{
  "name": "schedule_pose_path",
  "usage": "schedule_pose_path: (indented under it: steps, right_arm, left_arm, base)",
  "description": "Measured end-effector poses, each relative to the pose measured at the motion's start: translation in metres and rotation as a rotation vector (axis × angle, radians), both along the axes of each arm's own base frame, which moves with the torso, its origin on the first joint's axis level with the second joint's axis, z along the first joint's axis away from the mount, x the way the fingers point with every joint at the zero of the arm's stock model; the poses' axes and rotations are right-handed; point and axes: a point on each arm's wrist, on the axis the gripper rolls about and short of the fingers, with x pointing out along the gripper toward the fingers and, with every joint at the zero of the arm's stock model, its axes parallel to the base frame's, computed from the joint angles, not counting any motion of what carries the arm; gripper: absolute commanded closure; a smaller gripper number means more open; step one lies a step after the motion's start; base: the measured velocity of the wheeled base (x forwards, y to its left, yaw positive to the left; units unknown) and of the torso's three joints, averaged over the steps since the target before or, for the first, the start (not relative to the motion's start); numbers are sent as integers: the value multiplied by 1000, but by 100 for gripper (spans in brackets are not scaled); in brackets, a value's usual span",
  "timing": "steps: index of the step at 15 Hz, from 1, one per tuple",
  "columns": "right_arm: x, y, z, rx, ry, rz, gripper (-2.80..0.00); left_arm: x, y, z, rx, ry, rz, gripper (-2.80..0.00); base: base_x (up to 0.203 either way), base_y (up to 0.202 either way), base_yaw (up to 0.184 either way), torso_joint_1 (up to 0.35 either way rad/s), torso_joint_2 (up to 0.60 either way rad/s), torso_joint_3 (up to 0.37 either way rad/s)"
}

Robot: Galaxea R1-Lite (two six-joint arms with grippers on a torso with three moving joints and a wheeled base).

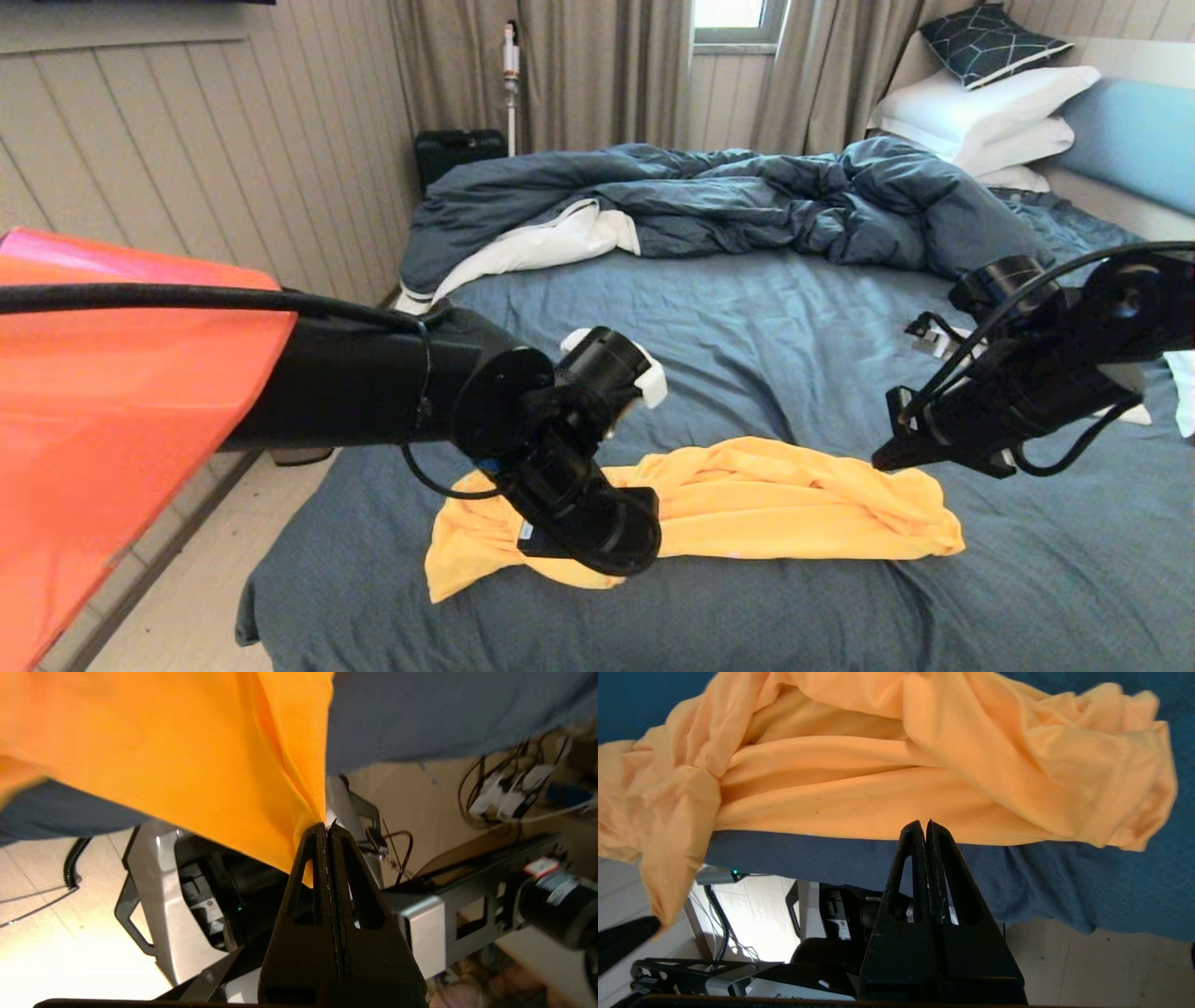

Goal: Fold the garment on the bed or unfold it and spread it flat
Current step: Fold the yellow T-shirt

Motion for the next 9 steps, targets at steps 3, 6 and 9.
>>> schedule_pose_path:
  steps: [3, 6, 9]
  right_arm:
    - [-1, 1, -2, 0, 3, 4, 0]
    - [-1, 2, -2, 0, 6, 5, 0]
    - [-1, 5, -2, -2, 6, 16, 0]
  left_arm:
    - [-4, 3, -5, 18, 14, -3, 0]
    - [-13, 2, -3, 20, 19, -22, 0]
    - [-22, 1, -2, 19, 22, -36, 0]
  base:
    - [0, 0, 0, 0, 0, 0]
    - [0, 0, 0, 0, 0, 0]
    - [0, 0, 0, 0, 0, 0]
